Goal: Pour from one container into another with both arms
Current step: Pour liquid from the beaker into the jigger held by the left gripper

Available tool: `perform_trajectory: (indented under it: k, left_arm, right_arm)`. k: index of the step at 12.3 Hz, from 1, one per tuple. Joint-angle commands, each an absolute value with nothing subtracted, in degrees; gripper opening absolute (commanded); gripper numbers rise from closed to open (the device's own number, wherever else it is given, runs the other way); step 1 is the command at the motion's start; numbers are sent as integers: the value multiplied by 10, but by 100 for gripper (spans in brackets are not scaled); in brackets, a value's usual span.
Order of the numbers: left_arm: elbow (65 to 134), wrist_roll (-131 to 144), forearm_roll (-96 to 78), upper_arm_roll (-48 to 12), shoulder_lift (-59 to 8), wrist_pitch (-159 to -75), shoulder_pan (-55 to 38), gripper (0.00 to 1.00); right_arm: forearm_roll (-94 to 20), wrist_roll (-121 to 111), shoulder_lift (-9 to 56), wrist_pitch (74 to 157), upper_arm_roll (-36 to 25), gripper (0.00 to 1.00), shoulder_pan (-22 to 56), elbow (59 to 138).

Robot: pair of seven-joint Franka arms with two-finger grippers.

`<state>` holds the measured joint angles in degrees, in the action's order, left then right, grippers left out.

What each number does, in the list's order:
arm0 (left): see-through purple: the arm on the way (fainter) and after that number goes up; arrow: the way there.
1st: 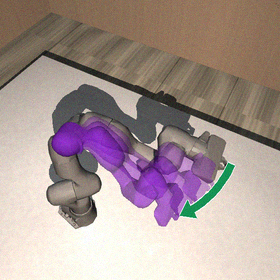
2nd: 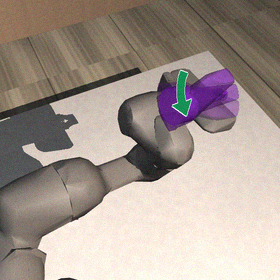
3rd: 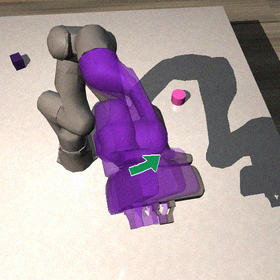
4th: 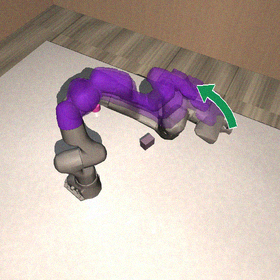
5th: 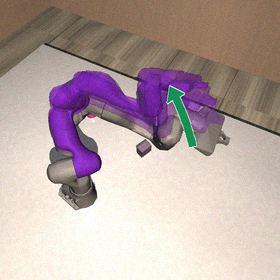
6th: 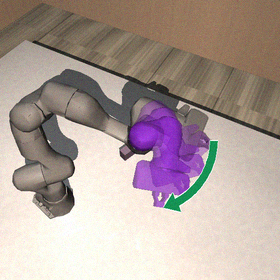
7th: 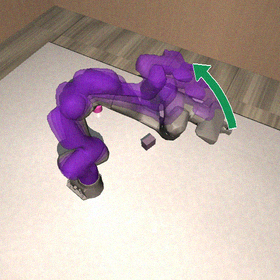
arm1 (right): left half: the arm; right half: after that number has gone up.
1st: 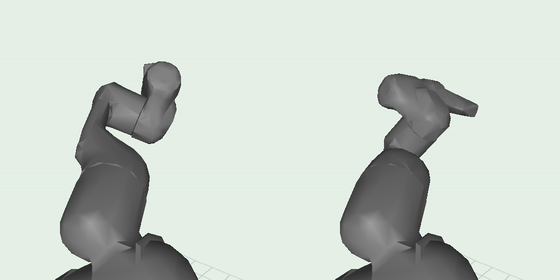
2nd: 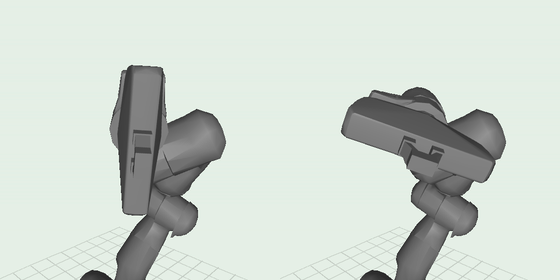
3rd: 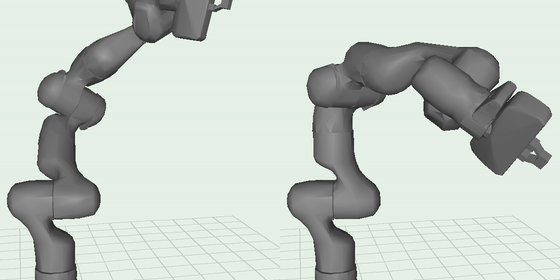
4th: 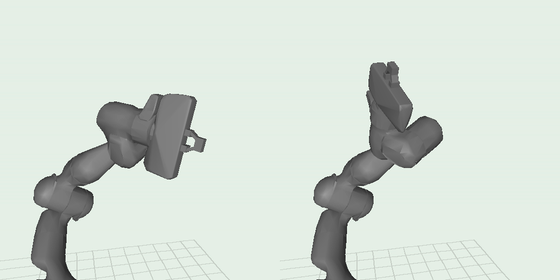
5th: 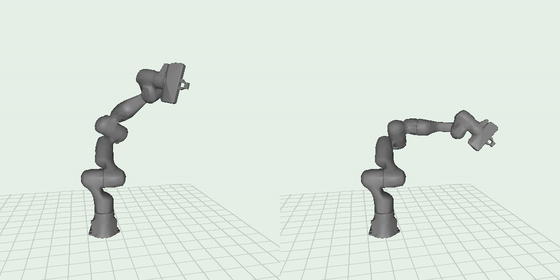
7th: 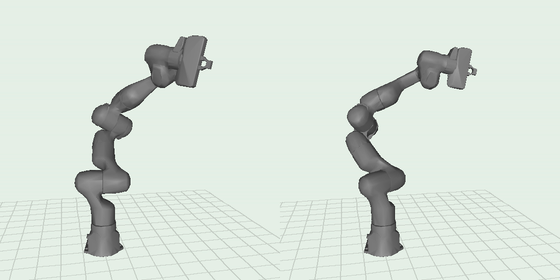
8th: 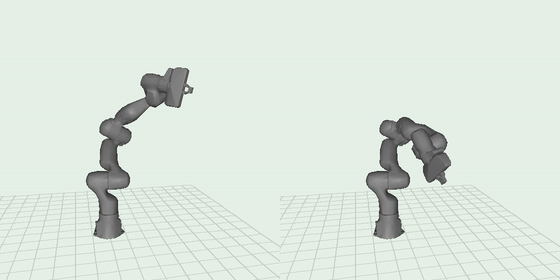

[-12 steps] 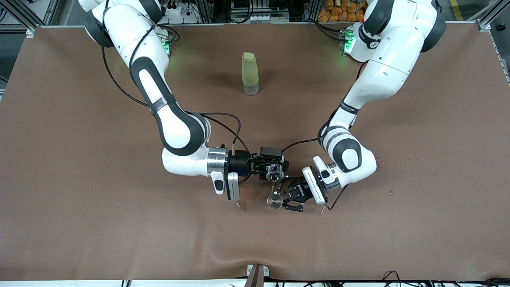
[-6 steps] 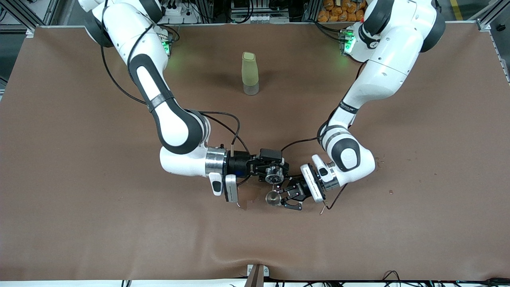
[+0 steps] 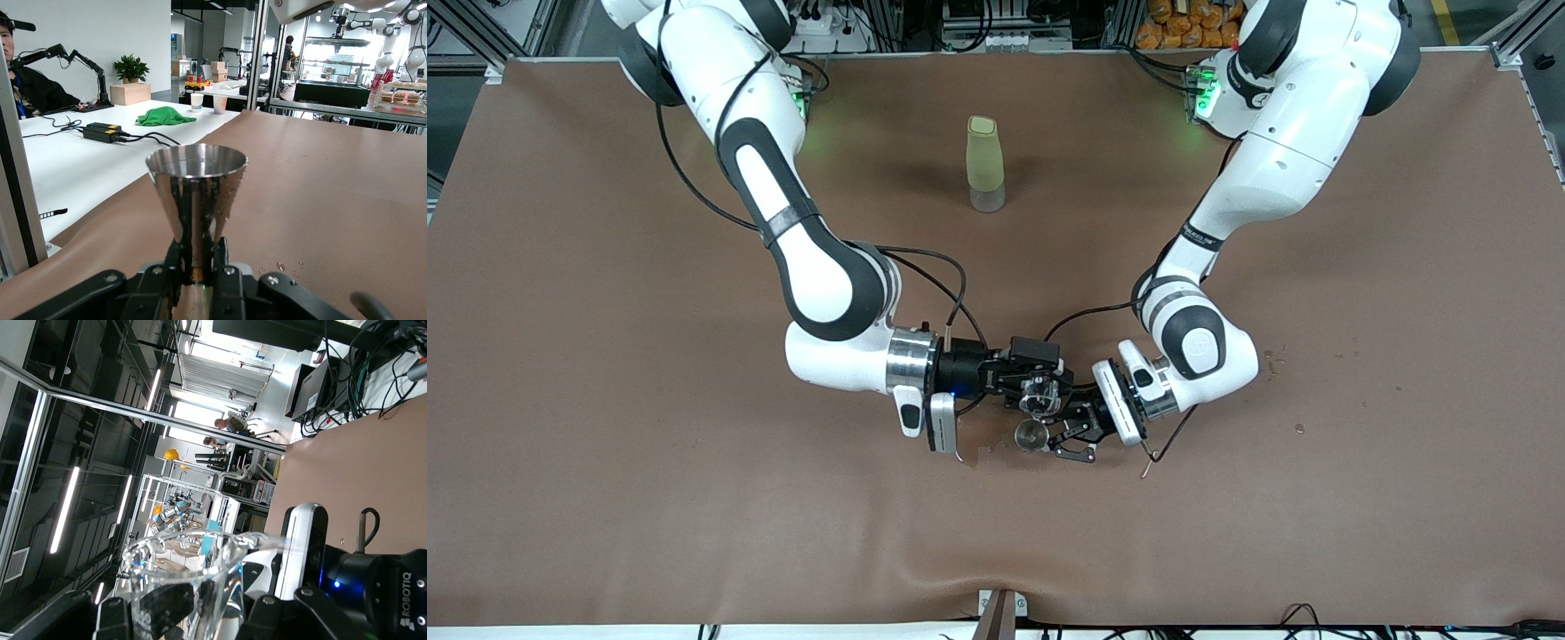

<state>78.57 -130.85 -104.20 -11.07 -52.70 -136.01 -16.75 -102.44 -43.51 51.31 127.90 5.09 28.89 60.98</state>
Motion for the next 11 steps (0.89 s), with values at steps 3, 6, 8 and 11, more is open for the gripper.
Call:
perform_trajectory:
  k: [3, 6, 8, 11]
  left_arm:
    - [808, -1324, -1057, -113, -503, -1360, -165, 0]
    - [812, -1323, -1057, -116, -497, -1360, -165, 0]
    - [823, -1323, -1057, -120, -488, -1360, -159, 0]
    - [840, -1324, -1057, -132, -477, -1359, -151, 0]
  right_arm:
    - [-1039, -410, 523, 1288, 49, 0, 296, 589]
    - [-1051, -398, 523, 1288, 49, 0, 296, 591]
    - [-1052, -397, 523, 1287, 49, 0, 296, 593]
    - [-1088, -398, 523, 1285, 49, 0, 297, 594]
